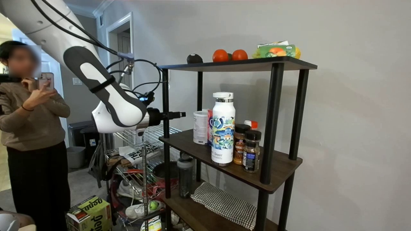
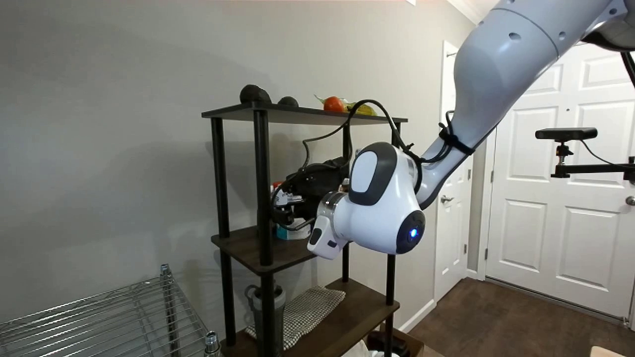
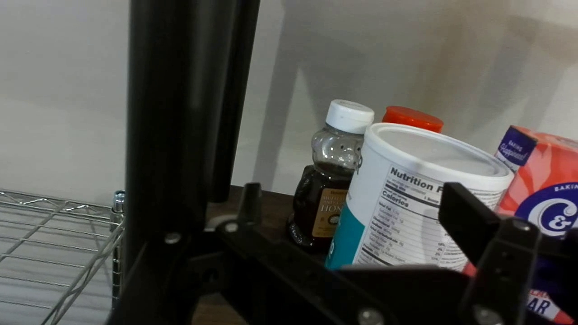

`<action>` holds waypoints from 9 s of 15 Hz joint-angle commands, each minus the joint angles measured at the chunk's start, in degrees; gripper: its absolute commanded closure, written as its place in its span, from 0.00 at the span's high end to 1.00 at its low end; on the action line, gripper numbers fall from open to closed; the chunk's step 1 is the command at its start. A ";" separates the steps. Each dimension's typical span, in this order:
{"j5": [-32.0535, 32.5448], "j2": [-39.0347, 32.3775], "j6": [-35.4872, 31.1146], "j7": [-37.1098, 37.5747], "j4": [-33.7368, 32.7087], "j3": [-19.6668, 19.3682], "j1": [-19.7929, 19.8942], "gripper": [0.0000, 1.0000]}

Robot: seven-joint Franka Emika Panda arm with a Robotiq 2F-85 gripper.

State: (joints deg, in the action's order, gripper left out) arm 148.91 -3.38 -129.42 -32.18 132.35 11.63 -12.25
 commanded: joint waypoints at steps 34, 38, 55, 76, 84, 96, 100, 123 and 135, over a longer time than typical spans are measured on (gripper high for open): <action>0.34 -0.43 -4.22 17.47 0.84 -6.02 4.87 1.00; -1.18 -1.33 -3.31 16.80 -0.03 -8.20 7.16 1.00; -3.76 -2.90 1.80 10.47 -1.00 -6.46 5.38 1.00; -6.55 -2.31 5.70 10.55 3.70 -6.22 4.78 1.00; -6.80 -3.78 4.12 9.15 0.78 -6.61 5.12 1.00; -6.28 -6.92 2.47 6.48 -4.90 -6.90 4.61 1.00; -5.89 -6.56 2.84 6.63 -4.35 -6.64 4.30 1.00; -4.86 -5.15 4.22 7.14 -2.21 -4.02 1.62 1.00; -4.32 -4.95 4.22 7.51 -2.02 -3.34 1.10 1.00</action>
State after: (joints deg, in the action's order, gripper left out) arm 143.73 -10.25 -125.80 -23.49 128.46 8.09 -10.85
